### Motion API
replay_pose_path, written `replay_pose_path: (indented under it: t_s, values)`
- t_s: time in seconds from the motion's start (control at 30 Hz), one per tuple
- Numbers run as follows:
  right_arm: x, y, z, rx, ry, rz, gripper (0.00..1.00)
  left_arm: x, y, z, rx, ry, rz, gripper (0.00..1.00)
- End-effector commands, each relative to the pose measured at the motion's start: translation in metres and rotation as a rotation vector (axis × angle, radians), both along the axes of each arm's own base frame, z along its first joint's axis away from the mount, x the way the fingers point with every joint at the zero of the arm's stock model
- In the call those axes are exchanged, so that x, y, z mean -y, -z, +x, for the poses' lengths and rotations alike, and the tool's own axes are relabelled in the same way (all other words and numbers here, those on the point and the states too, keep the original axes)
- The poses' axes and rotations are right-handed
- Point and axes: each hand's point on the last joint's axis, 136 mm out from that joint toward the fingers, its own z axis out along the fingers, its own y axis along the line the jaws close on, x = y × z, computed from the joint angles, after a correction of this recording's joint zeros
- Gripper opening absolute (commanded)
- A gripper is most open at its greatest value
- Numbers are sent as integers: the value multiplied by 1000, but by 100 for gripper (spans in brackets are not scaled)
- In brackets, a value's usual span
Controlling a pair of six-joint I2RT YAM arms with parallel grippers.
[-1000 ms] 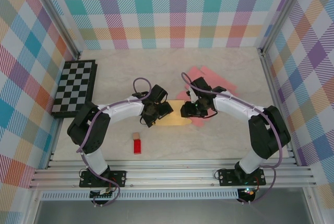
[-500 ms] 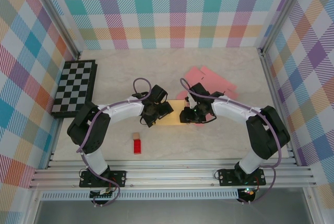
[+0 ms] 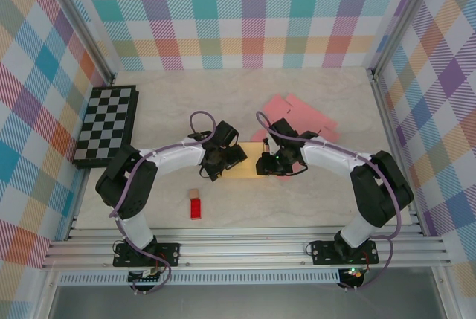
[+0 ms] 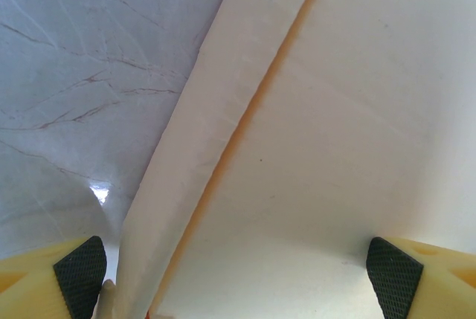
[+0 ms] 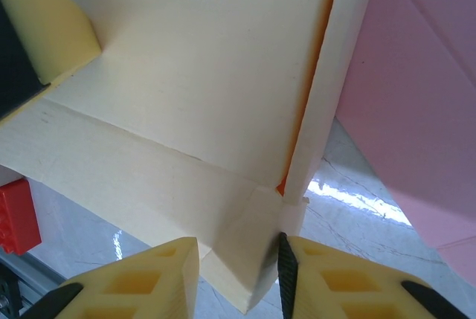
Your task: Fold the paper box
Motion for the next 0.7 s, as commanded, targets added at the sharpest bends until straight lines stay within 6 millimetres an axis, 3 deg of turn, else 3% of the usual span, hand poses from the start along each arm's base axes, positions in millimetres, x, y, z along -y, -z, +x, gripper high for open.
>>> replay_pose_path:
  t_s: [0.0, 0.4, 0.67]
  values:
    - [-5, 7, -6, -22, -16, 14, 35, -18, 24, -17, -61, -3, 88, 93]
    - [1, 28, -7, 2, -27, -15, 32, -18, 24, -17, -63, 0, 86, 93]
    - [18, 35, -2, 47, -22, -109, 30, -18, 25, -18, -70, 1, 91, 93]
